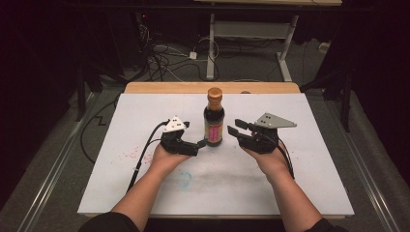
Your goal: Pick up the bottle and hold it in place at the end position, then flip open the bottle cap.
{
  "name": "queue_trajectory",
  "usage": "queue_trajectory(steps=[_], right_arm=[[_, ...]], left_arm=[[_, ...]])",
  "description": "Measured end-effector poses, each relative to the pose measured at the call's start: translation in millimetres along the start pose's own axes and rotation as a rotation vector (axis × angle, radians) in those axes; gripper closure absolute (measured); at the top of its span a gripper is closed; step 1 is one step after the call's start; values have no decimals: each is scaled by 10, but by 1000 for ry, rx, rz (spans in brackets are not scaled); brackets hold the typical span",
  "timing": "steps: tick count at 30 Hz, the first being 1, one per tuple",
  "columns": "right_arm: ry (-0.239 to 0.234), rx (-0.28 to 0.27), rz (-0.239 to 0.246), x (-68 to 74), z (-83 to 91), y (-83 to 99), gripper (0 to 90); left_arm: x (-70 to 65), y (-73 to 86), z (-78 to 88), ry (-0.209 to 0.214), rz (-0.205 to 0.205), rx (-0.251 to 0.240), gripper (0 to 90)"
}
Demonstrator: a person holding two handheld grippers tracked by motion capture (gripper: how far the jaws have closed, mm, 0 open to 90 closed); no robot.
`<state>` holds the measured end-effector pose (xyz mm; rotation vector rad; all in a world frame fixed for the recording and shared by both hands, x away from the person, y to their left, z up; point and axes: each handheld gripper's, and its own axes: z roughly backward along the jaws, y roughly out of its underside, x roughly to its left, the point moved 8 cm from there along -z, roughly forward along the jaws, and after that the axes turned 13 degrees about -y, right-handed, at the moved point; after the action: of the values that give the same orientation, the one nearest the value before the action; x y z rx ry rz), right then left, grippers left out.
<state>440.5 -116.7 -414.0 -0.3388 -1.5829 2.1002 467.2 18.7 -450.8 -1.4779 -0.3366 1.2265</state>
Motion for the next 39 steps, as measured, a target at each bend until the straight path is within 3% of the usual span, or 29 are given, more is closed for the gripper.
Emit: queue_trajectory(steps=[7,13,19,25,31,39], right_arm=[[19,12,19,-27,-15,-14,824],[35,10,15,-33,-10,-49,900],[44,34,33,-36,-19,-84,900],[40,38,20,-65,-27,-93,900],[32,31,14,-73,-3,-126,900],[24,44,7,-77,-4,-124,900]], left_arm=[[-87,-8,-178,31,-10,-5,11],[-135,29,-276,37,-16,7,11],[-191,34,-394,37,-23,18,11],[-237,9,-455,39,-31,17,16],[-259,30,-493,49,-36,37,88],[-268,38,-502,50,-42,27,181]])
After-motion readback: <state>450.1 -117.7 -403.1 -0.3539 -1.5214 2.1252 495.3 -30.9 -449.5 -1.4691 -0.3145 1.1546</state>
